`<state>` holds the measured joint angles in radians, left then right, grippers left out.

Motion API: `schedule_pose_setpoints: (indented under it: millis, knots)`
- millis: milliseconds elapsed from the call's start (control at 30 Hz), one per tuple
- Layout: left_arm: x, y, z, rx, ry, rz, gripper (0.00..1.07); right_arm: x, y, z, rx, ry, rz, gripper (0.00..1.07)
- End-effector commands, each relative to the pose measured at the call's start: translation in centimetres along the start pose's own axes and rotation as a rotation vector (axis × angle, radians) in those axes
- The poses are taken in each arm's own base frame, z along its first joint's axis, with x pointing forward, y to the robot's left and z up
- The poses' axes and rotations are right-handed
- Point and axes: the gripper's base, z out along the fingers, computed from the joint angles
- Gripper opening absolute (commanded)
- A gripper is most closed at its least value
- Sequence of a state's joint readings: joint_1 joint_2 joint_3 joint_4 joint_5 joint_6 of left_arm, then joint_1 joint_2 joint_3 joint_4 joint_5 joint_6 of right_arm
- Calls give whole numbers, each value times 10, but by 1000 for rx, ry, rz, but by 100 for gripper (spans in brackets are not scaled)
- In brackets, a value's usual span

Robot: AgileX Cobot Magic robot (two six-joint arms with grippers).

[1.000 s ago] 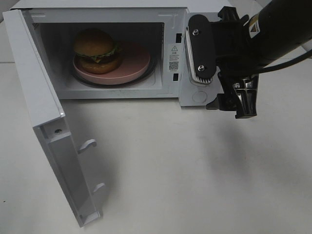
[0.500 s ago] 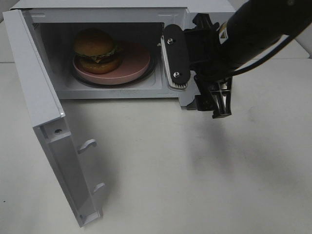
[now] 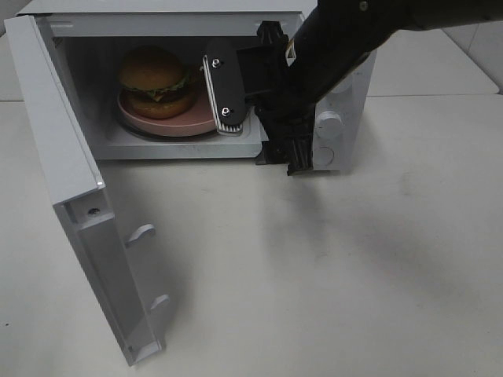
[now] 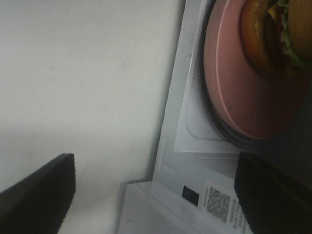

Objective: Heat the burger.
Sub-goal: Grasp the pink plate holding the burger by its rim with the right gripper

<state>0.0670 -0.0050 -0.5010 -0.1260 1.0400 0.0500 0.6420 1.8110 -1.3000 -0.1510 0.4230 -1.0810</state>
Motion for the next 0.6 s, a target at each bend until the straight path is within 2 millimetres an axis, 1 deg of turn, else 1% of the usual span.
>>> schedule_pose_setpoints:
  millis: [33,67,100,133,167,233,267,300,367,400,433,467,500,533,567,600]
  knots:
    - [2,-1,-1,4,-20,-12,98,-5,-9,9,33,-18,-15,86]
    - [2,-1,-1,4,-20,-12,98,-7,-11,15,33,-18,-16,86]
    - [2,-1,-1,4,-20,-12,98,-7,-11,15,33,-18,-16,86]
    - [2,-1,-1,4,-20,-12,98,-7,-11,19,34,-19,-16,85]
    - [2,-1,-1,4,-20,-12,98,-8,-13,26,38,-22,-16,85]
    - [2,-1,-1,4,-20,-12,98,-9,-14,29,41,-22,-18,85]
    - [2,-1,-1,4,-20,-12,98,-10,-15,38,35,-20,-18,85]
    - [2,-1,-1,4,-20,-12,98,-10,-15,38,35,-20,-18,85]
    - [2,-1,-1,4,-20,-12,98,-11,-16,51,29,-18,-19,85]
    - [2,-1,-1,4,-20,-12,98,-11,-16,51,29,-18,-19,85]
    - [2,-1,-1,4,-20,-12,98,-13,-18,61,26,-17,-24,85]
    - [2,-1,-1,4,-20,-12,98,-13,-18,61,26,-17,-24,85]
    - [2,-1,-1,4,-20,-12,98,-13,-19,64,26,-16,-27,84]
    - [2,-1,-1,4,-20,-12,98,-14,-21,72,26,-16,-47,84]
    - [2,-1,-1,4,-20,-12,98,-14,-21,72,26,-16,-47,84]
    - [2,-1,-1,4,-20,-12,98,-15,-22,76,26,-15,-51,84]
